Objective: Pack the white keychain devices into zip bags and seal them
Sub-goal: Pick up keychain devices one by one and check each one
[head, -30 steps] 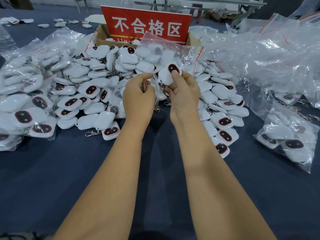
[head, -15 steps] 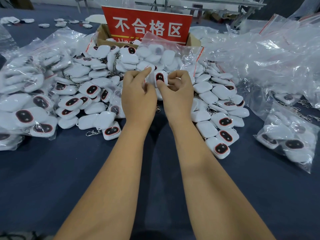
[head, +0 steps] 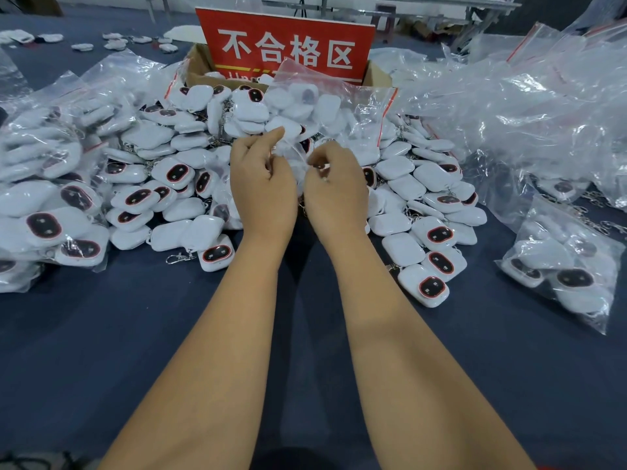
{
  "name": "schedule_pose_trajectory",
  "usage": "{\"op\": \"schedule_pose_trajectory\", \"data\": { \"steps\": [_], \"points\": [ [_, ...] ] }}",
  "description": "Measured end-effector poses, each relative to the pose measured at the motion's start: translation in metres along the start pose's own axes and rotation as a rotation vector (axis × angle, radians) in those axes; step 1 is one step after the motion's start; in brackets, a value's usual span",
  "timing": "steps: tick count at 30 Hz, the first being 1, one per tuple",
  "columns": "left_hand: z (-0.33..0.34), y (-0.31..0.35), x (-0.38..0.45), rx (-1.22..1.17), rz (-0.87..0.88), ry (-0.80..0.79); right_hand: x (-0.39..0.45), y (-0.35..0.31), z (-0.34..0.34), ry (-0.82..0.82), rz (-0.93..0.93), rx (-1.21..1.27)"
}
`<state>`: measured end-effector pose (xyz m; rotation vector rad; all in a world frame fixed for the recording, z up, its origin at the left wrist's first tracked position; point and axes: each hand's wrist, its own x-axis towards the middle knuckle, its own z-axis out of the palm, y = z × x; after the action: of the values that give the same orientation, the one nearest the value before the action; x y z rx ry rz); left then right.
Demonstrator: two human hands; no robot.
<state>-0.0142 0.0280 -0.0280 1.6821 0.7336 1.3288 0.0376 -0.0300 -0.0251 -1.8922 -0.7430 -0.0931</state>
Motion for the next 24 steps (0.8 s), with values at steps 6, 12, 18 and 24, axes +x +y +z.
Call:
{"op": "schedule_pose_trajectory", "data": {
  "steps": [6,12,18,24],
  "points": [
    [0.001,-0.001,0.001,-0.011,-0.116,-0.055,0.009,0.012,-0.014,0.039,0.231,-0.594],
    [0.004,-0.004,0.0,0.023,-0.119,-0.128,0.007,0.018,-0.012,-0.01,0.167,-0.627],
    [0.005,-0.007,0.0,0.037,-0.112,-0.169,0.012,0.015,-0.014,0.088,0.151,-0.037],
    [0.005,-0.008,0.0,0.038,-0.119,-0.168,0.02,0.013,-0.023,0.368,0.208,0.283]
  ]
}}
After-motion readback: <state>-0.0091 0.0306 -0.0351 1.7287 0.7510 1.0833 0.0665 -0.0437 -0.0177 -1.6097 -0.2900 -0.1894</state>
